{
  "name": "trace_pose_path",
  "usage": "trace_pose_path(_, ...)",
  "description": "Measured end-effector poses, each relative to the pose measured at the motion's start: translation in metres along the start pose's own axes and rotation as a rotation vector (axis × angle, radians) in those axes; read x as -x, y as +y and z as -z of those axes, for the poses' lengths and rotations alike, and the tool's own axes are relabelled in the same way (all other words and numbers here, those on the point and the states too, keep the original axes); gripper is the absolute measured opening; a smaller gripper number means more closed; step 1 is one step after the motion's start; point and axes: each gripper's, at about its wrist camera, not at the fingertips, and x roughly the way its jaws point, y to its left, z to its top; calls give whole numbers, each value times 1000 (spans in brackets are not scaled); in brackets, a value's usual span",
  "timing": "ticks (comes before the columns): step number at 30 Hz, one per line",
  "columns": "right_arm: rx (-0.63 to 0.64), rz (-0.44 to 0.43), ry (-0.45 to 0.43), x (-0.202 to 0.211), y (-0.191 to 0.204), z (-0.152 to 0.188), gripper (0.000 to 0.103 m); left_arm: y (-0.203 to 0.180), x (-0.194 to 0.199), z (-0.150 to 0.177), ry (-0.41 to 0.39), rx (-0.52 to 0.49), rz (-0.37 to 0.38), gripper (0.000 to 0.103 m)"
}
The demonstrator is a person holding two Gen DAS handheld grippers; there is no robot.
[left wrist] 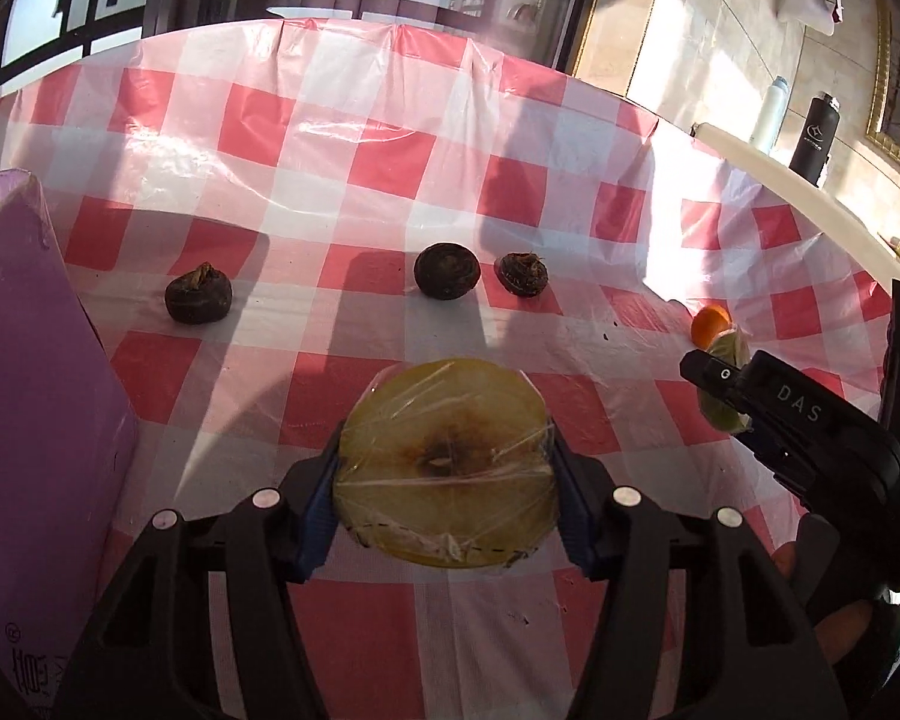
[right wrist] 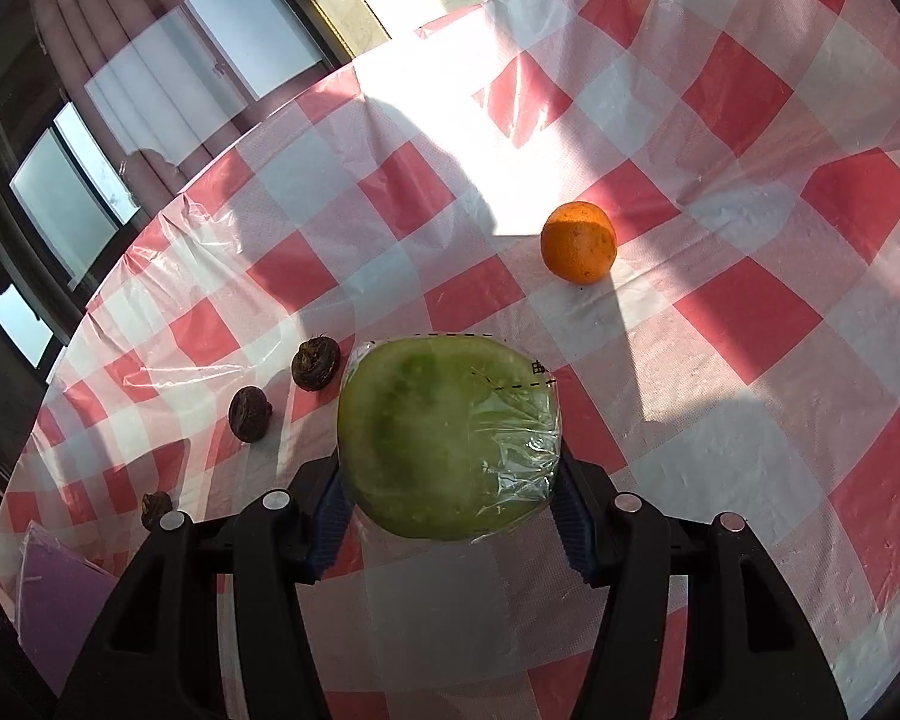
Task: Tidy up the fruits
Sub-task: 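Carry both wrapped halves into the white box and open both tools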
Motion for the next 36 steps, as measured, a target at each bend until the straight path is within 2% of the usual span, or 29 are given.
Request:
trace_pose_path(3, 3, -4, -1, 0, 1, 0, 57, 6, -13, 3, 27, 26, 10, 60)
trace_pose_path(11, 5, -7, -16, 4, 1, 0, 57, 8, -13, 4, 26, 40, 7, 60)
trace_pose_path(17, 1, -9, -13, 4, 1, -1, 57, 1, 6, 5, -40, 15, -19, 60)
trace_pose_path(19, 5, -32, -23, 11, 2, 1, 57, 1, 25, 8, -72, 31, -1, 60)
trace_pose_path(21, -21, -83, -25, 25, 0, 9, 57, -4, 52, 17, -110, 26, -17, 60)
trace_pose_path(24, -65, -96, -26, 54, -1, 34, 57, -9, 96, 32, -158, -25, -13, 60)
trace_pose_path(26, -66, -138, -47, 76, 4, 54, 57, -4, 126, 41, -191, -28, -3, 60)
trace_pose_path(32, 49, -210, -29, 109, 44, 86, 57, 27, 207, 54, -338, 30, -16, 60)
trace_pose_path(36, 150, -290, -34, 129, 87, 93, 57, 54, 239, 52, -375, 81, -59, 60)
